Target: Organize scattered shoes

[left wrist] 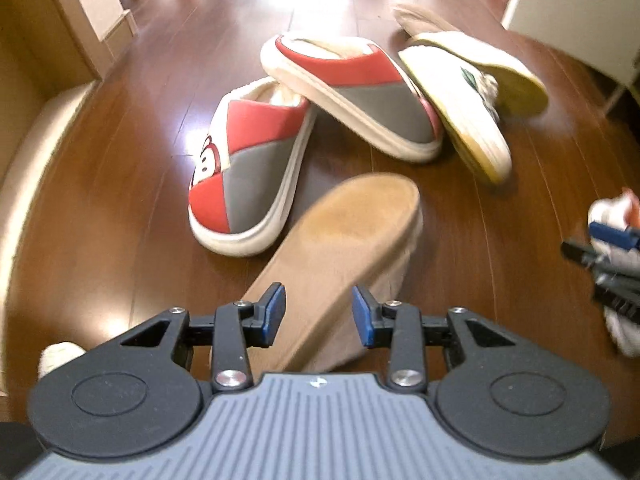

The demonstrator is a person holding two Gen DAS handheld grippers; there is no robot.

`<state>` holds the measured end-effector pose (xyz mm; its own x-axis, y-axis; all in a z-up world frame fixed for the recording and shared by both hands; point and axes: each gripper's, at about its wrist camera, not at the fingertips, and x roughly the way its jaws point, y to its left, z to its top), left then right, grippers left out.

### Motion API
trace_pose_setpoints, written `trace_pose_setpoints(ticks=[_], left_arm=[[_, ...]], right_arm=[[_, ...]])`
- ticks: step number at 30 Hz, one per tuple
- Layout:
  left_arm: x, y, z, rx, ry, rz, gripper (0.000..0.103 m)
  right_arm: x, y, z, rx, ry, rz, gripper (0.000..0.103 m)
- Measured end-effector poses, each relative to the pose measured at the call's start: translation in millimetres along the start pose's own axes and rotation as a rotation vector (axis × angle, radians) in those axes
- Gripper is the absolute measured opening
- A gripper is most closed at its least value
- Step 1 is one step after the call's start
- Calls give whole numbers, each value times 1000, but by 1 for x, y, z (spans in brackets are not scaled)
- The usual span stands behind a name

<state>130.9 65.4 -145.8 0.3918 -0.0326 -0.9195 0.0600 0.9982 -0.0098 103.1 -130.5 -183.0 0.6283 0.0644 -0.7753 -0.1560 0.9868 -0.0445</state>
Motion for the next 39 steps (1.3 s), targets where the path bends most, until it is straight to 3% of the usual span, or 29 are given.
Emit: trace_pose_setpoints(ticks=[6, 9, 12, 14, 17, 21, 25, 29, 31, 32, 33, 37, 39], left_arm=[[41, -9, 13, -72, 15, -50, 41], [57, -17, 17, -75, 19, -60, 37], [68, -27, 31, -72, -34, -57, 38], [74, -32, 43, -72, -70, -64, 46], [91, -35, 73, -65, -128, -91, 47], [105, -21, 111, -116, -163, -114, 47], [108, 17, 164, -234, -228, -139, 50], [128, 33, 198, -315, -172, -168, 50], [146, 32, 208, -358, -132, -132, 45], [152, 32, 212, -371, -120, -108, 38], [155, 31, 213, -372, -121, -82, 24], [158, 21, 213, -351, -137, -28, 19], [158, 17, 211, -336, -142, -21, 18]], right_arm=[[46, -4, 52, -58, -17, 16, 42], [72, -1, 94, -111, -53, 58, 40], [95, 3, 139, -143, -66, 108, 35], [111, 6, 165, -146, -52, 152, 35], [137, 9, 204, -142, -23, 235, 38], [161, 11, 221, -155, 10, 253, 41], [173, 8, 216, -134, 9, 271, 44], [185, 14, 220, -113, -23, 273, 49], [193, 18, 229, -96, -36, 276, 49], [197, 19, 232, -94, -31, 282, 50], [206, 23, 237, -98, -3, 299, 49], [238, 43, 236, -197, 106, 286, 41], [240, 45, 234, -195, 95, 279, 28]])
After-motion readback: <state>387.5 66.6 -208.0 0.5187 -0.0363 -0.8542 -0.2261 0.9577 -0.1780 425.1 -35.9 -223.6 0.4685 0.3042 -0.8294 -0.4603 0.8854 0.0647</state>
